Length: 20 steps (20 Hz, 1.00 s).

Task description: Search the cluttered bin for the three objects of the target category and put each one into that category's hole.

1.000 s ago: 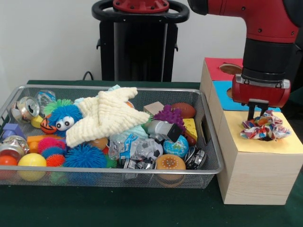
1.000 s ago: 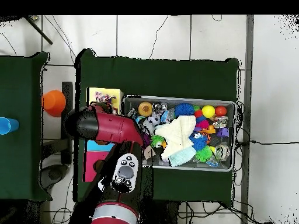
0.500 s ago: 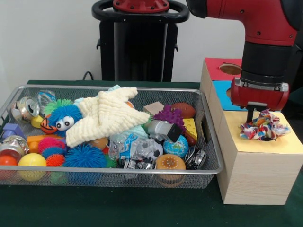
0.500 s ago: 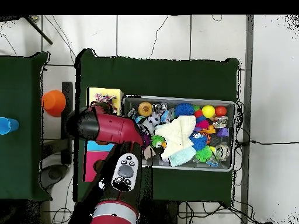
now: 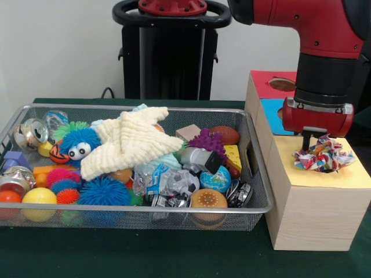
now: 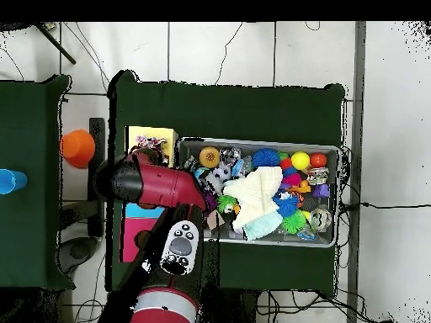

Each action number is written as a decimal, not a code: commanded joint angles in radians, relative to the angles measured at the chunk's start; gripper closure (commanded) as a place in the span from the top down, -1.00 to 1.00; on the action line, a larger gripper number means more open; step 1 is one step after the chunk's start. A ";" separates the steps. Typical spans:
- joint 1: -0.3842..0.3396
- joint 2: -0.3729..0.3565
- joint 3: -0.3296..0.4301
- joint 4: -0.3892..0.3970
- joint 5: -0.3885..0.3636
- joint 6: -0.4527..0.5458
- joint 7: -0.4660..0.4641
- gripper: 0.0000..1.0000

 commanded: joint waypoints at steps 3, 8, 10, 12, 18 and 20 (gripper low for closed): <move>-0.010 0.058 0.062 0.079 -0.004 -0.029 0.198 -1.00; 0.006 0.062 0.039 0.076 -0.003 -0.021 0.207 1.00; 0.013 0.062 0.029 0.079 0.000 -0.030 0.216 1.00; 0.016 0.063 0.027 0.085 0.007 -0.042 0.224 1.00; 0.024 0.066 0.012 0.080 0.012 -0.036 0.222 1.00; 0.027 0.067 0.007 0.076 0.009 -0.029 0.217 1.00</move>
